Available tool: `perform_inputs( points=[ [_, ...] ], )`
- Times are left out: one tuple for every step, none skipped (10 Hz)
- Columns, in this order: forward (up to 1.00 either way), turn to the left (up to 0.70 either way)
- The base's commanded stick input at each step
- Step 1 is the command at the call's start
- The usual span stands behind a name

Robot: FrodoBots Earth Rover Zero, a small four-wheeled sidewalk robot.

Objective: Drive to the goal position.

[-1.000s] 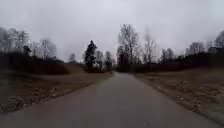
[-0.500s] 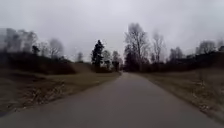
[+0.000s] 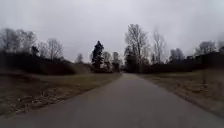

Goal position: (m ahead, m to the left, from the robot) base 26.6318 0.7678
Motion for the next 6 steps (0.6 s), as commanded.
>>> perform_inputs(
  points=[
    [1.0, 0.0],
    [1.0, -0.05],
    [1.0, -0.39],
    [1.0, -0.4],
    [1.0, -0.4],
    [1.0, -0.4]
  ],
)
